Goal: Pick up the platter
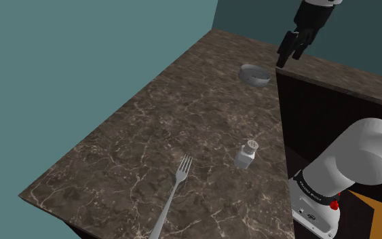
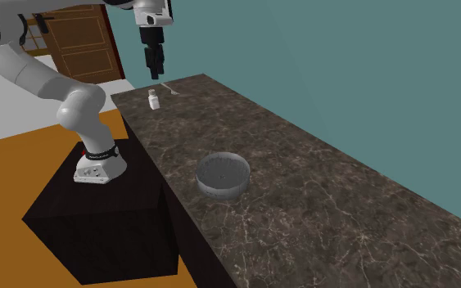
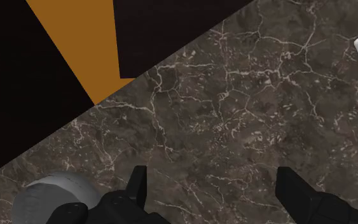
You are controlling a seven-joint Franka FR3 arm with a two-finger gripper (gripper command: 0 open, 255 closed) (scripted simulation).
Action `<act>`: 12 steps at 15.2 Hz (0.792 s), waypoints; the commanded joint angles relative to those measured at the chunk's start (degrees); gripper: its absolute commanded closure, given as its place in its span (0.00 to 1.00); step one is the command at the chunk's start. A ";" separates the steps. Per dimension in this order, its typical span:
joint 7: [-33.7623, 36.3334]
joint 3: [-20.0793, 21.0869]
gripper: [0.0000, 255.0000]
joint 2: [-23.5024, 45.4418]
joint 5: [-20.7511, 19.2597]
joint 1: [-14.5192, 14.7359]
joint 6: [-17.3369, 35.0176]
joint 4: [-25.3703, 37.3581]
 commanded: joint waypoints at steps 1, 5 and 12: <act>0.00 0.00 0.00 0.00 0.00 0.00 0.00 0.00; -2.83 -3.84 0.00 5.05 -1.55 -1.52 6.02 -0.48; -7.88 -10.24 0.00 16.18 -2.72 -3.62 15.83 1.59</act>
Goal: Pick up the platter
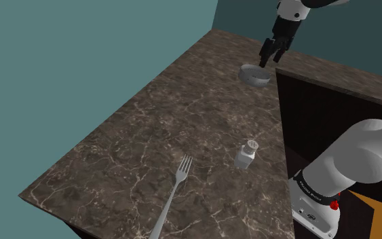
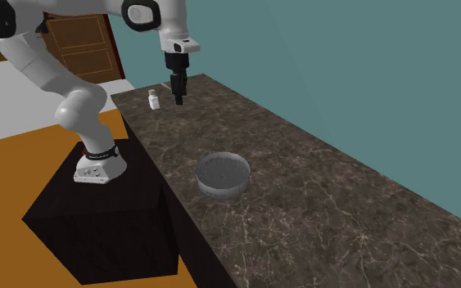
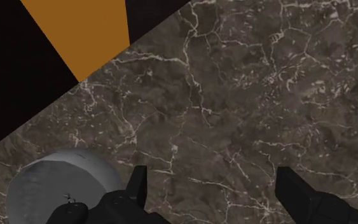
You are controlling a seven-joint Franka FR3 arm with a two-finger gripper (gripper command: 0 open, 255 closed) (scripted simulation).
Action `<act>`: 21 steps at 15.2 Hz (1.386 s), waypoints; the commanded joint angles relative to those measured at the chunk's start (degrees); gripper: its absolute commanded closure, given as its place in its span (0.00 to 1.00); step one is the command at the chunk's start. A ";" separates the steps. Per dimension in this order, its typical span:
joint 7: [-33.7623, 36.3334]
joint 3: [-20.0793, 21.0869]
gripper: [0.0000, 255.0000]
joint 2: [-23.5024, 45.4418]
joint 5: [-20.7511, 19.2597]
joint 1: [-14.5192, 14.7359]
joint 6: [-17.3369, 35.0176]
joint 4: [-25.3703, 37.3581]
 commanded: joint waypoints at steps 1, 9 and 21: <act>-1.59 -1.82 0.00 3.34 -0.04 -0.53 2.85 0.74; -8.60 -8.16 0.00 19.00 2.86 -2.04 11.38 8.09; -15.91 -11.63 0.00 34.83 9.35 -4.06 19.01 15.42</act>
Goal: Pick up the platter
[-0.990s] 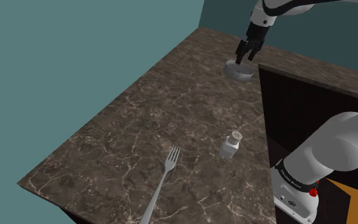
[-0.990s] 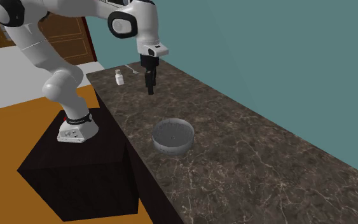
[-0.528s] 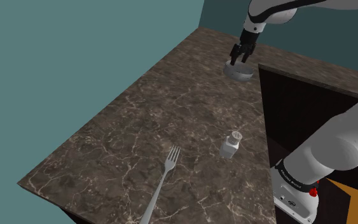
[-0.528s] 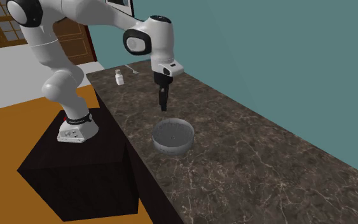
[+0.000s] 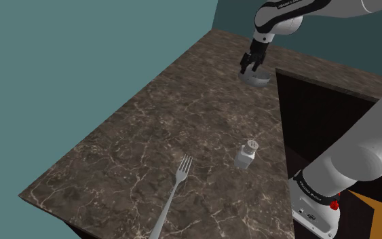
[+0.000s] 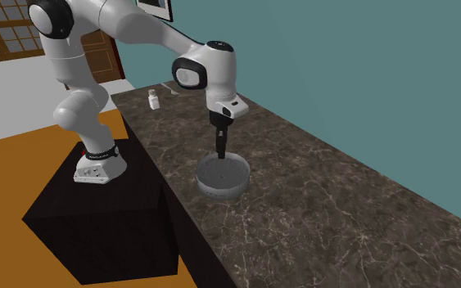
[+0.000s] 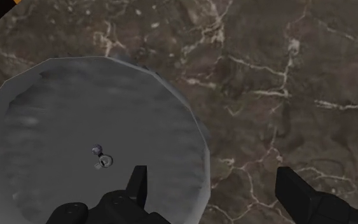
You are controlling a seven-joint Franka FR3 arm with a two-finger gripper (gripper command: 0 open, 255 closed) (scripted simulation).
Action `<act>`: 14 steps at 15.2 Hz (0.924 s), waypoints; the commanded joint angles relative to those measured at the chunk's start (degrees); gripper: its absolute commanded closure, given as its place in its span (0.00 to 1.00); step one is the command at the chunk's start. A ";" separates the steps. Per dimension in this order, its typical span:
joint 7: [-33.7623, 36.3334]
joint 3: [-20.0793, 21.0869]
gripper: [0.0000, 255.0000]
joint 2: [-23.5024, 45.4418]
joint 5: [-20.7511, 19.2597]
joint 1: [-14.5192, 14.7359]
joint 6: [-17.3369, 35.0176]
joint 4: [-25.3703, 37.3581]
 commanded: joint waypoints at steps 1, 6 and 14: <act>-0.33 -0.06 0.00 0.74 0.28 -0.12 1.59 -0.86; -0.47 -0.05 1.00 1.26 0.47 -0.16 2.79 -1.56; -0.46 -0.05 1.00 1.27 0.47 -0.15 2.73 -1.49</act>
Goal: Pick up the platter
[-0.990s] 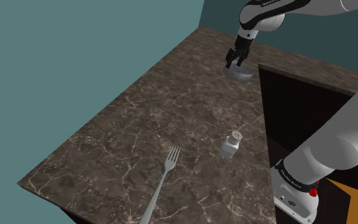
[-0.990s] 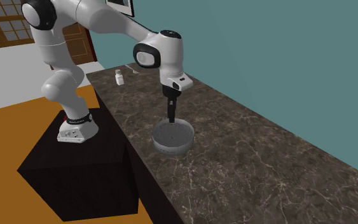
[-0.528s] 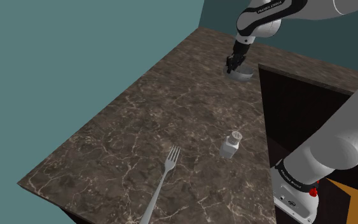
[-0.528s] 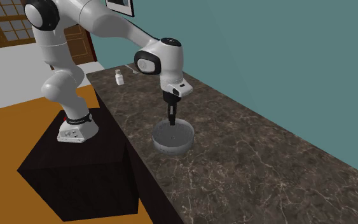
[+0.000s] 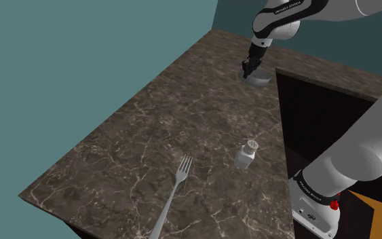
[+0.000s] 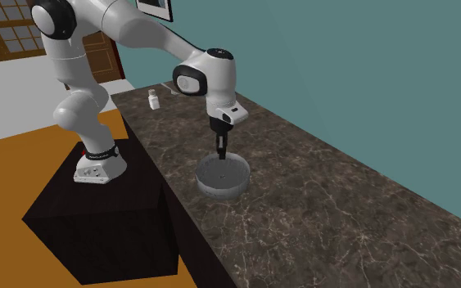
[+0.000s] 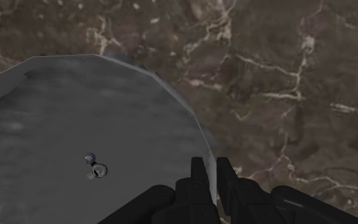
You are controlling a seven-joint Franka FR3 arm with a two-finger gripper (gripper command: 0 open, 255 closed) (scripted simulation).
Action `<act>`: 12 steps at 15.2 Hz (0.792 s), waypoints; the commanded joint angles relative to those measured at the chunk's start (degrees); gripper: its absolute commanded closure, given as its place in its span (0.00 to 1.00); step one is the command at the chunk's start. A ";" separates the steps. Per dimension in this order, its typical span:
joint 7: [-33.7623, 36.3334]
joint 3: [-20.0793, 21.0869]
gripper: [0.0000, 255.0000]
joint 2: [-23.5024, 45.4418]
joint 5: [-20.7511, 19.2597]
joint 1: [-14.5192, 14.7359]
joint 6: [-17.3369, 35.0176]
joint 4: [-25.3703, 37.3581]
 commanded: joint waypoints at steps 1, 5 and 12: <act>0.08 0.01 1.00 -0.25 -0.11 0.03 -0.72 0.39; 0.37 -0.01 1.00 -1.50 -0.55 0.10 -3.63 2.11; 0.75 0.01 1.00 -3.24 -1.13 0.20 -8.78 5.60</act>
